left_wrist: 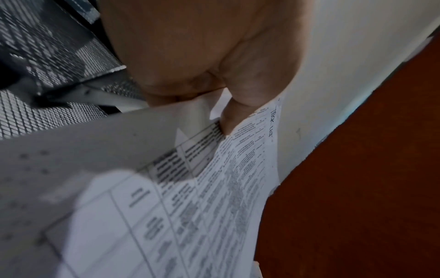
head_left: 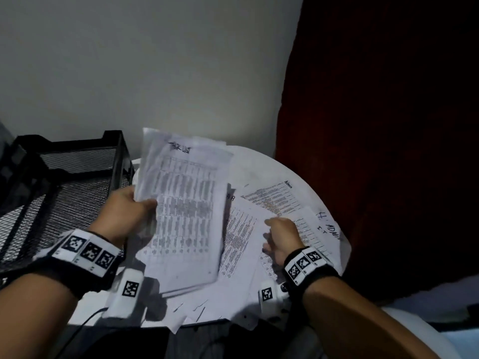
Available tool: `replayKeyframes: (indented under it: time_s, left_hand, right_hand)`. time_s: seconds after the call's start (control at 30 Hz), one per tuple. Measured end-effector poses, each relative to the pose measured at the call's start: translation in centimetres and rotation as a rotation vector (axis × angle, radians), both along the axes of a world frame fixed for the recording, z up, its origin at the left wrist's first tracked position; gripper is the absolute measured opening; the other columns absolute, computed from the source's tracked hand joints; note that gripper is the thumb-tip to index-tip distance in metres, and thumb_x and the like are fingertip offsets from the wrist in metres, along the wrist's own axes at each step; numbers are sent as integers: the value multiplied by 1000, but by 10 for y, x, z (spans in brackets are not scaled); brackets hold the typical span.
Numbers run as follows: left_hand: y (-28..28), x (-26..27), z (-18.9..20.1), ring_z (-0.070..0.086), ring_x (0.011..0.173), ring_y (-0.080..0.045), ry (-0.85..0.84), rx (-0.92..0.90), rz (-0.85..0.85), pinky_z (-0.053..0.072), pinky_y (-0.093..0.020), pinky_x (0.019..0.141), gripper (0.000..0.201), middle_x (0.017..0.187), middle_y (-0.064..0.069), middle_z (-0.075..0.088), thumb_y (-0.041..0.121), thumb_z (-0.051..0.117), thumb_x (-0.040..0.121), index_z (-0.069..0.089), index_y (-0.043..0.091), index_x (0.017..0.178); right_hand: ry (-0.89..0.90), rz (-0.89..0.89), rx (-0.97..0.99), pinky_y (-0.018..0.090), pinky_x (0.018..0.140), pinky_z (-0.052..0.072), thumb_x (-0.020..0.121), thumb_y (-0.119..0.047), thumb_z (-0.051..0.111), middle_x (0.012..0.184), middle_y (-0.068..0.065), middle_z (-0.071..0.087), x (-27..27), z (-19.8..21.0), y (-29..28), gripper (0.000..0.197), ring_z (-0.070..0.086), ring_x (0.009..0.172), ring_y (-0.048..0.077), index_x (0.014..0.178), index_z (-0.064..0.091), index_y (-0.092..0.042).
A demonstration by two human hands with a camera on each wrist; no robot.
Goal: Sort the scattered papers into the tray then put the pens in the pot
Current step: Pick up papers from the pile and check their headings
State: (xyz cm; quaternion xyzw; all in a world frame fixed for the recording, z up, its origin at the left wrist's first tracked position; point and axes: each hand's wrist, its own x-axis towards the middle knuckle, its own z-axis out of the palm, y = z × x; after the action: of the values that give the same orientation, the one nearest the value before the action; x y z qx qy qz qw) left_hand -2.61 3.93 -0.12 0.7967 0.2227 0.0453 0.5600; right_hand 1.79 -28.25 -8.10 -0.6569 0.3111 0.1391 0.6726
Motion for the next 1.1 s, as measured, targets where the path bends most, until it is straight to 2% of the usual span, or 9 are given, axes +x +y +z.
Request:
replayKeyframes:
  time_s: [0.17,0.3,0.4,0.53,0.63,0.7,0.77,0.93,1.1]
  left_hand:
    - [19,-2,6,66,68,-34,7,4,52,61,-45,57,16,91,-23,70,13,69,92,67,11,108]
    - [20,-8,10,70,83,-46,22,8,52,61,-59,67,21,91,-20,71,12,69,92,67,11,113]
    - [22,-13,12,70,85,-46,34,17,42,60,-60,70,19,92,-18,71,12,69,92,66,11,111]
    - [25,-16,13,68,76,-40,50,29,33,60,-60,69,20,91,-19,69,12,68,92,63,10,112]
    - [25,-13,12,66,70,-34,50,38,46,61,-56,65,21,89,-16,68,12,68,93,63,10,113]
    - [26,-10,11,67,70,-36,48,31,64,61,-54,61,21,88,-16,68,11,66,93,63,10,114]
    - [26,-7,10,69,75,-41,57,34,75,61,-57,62,23,88,-18,68,10,64,93,63,10,117]
    - [21,-6,10,69,81,-43,36,58,57,60,-61,69,31,90,-17,68,8,61,94,60,8,125]
    - [13,-6,10,68,88,-30,-6,-90,19,57,-41,74,34,103,-12,71,5,60,95,61,10,129]
  right_hand:
    - [135,47,-153,27,51,38,88,-14,65,70,12,54,-9,-29,-5,12,32,49,18,91,65,-3]
    - [175,146,-228,34,62,47,88,-12,70,66,9,42,-19,-30,7,23,40,65,23,82,48,-9]
    - [117,191,-242,38,57,39,87,-2,73,69,10,37,-20,-43,14,41,41,65,23,79,35,-15]
    - [-33,169,-478,34,56,40,78,-7,78,55,12,42,-14,-58,13,42,46,53,23,58,41,-12]
    - [-144,87,-564,31,60,41,85,-2,68,54,5,48,-11,-52,2,42,48,54,24,52,47,-18]
    - [-215,-44,-473,36,67,52,91,0,60,70,4,62,-10,-35,-1,30,59,67,28,79,68,-25]
    - [-282,-208,-354,41,82,58,95,0,58,95,7,69,-4,-17,-4,28,66,85,30,108,68,-22]
    - [-471,-347,-89,26,57,50,95,6,54,73,4,65,10,42,-16,23,57,59,21,94,71,-10]
    - [-389,-136,149,44,67,63,96,8,56,95,18,77,-6,63,-5,21,74,73,29,103,71,-3]
